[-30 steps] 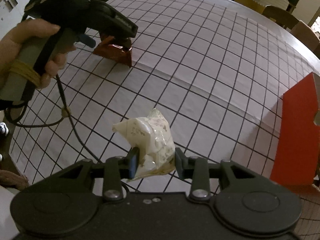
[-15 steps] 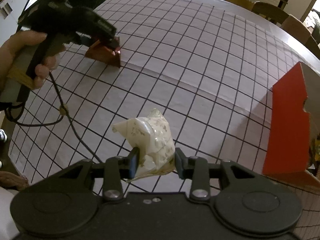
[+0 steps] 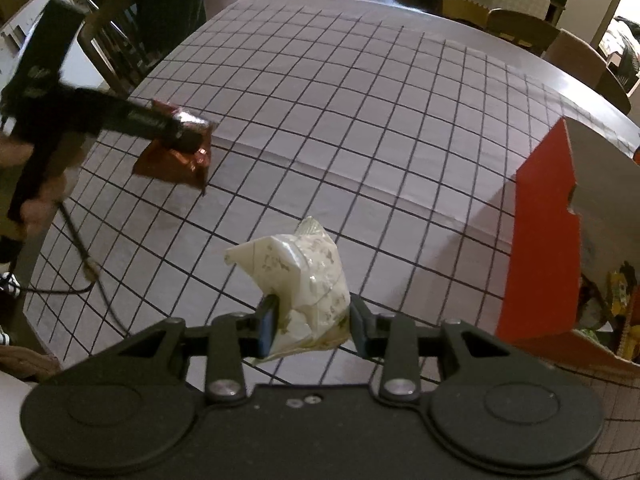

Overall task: Organize snacks
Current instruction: 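Carry the Oreo bag and white bag into the box and release both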

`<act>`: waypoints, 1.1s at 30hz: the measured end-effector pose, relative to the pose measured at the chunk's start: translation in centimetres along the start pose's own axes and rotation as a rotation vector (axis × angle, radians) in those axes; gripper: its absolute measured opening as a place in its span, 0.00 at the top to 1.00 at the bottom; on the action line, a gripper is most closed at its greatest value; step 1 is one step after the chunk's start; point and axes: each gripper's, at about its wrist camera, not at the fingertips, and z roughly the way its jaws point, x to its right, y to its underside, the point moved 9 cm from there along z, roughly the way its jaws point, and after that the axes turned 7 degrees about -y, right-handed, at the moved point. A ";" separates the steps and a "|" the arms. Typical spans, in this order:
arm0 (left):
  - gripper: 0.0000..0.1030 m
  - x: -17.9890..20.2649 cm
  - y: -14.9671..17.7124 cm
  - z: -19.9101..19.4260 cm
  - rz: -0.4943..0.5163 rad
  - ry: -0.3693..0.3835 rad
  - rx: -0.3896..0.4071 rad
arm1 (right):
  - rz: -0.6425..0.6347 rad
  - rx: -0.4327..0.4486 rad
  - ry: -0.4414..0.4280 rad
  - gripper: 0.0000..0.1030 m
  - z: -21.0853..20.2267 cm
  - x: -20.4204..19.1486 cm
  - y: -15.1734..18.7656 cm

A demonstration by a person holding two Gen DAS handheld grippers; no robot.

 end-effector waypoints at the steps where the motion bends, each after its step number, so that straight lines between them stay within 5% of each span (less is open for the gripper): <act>1: 0.61 0.5 0.2 -0.4 0.009 0.006 -0.002 | 0.001 0.003 -0.004 0.65 -0.3 0.3 0.1; 16: 0.61 14.3 -0.4 -5.8 0.173 0.091 0.041 | 0.052 0.107 0.033 0.65 -6.7 10.5 1.8; 33: 0.61 31.5 -3.3 -7.8 0.373 0.173 0.091 | 0.140 0.174 0.131 0.65 -11.2 23.9 3.7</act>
